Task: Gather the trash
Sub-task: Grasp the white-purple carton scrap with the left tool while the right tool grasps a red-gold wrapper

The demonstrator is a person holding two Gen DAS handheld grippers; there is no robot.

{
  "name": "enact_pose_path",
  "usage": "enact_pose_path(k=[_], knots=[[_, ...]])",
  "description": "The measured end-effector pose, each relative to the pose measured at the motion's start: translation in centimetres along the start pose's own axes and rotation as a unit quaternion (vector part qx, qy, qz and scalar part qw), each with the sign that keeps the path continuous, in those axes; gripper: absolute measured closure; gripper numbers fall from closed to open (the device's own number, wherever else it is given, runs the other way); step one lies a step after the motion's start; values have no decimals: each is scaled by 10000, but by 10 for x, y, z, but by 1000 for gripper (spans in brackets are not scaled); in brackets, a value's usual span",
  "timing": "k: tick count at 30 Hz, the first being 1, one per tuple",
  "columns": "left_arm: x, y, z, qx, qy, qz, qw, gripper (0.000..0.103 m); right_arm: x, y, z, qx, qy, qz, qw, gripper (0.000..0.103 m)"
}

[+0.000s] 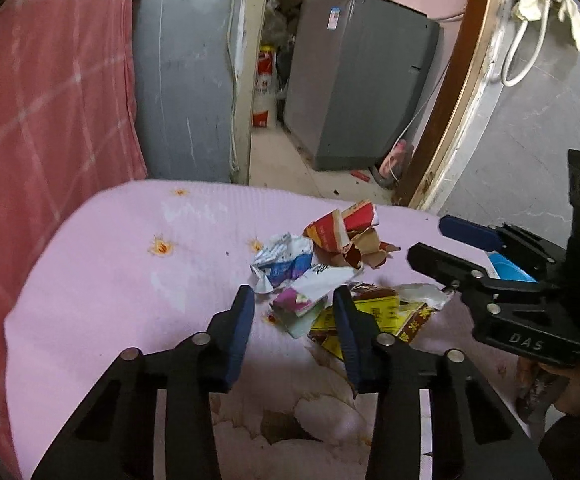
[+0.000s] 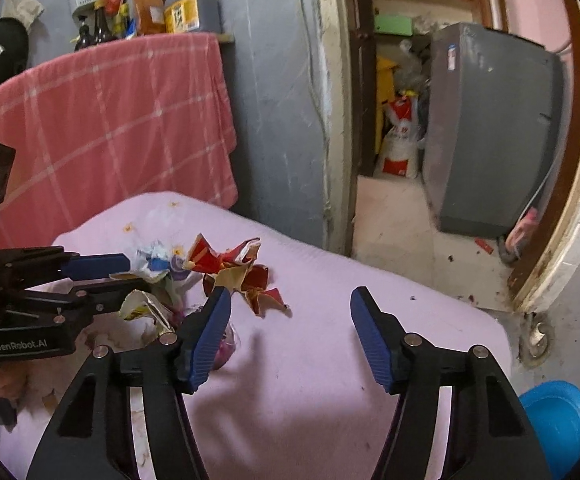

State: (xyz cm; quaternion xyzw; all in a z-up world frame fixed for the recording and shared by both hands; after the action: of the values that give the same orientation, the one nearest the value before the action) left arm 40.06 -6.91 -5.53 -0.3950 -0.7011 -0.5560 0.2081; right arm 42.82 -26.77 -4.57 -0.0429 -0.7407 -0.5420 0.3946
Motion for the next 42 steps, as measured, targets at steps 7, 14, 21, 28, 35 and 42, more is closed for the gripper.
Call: enact_pose_path(k=[7, 14, 21, 28, 35, 42], knots=[[-4, 4, 3, 113, -84, 162, 9998, 88, -18, 4, -7, 29, 285, 212, 9994, 47], [-3, 2, -1, 31, -112, 166, 9998, 99, -36, 5, -14, -18, 772, 466, 9959, 54], [-1, 1, -3, -6, -97, 78, 9999, 102, -41, 4, -14, 8, 986, 575, 9935, 55], [1, 1, -2, 74, -97, 35, 9999, 102, -56, 2, -6, 152, 1263, 818, 9885, 76], [14, -1, 4, 332, -67, -153, 9993, 102, -45, -3, 2, 367, 1208, 756, 9891, 89], [31, -9, 4, 539, -179, -347, 9978, 102, -22, -13, 5, 246, 858, 540, 9945, 90]])
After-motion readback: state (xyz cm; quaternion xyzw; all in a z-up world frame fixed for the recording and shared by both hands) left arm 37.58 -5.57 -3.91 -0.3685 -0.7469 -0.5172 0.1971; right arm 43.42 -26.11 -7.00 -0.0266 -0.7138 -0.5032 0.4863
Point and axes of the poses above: each gripper's, at about its wrist camera, not at the fingertips, and x roughly against the way its jaws point, z to its left, y to its top, the point moved 1 cm from there along -x, roughly the way its jaws point, and after that the axes turned 12 degrees about x, right-handed, at the moved point
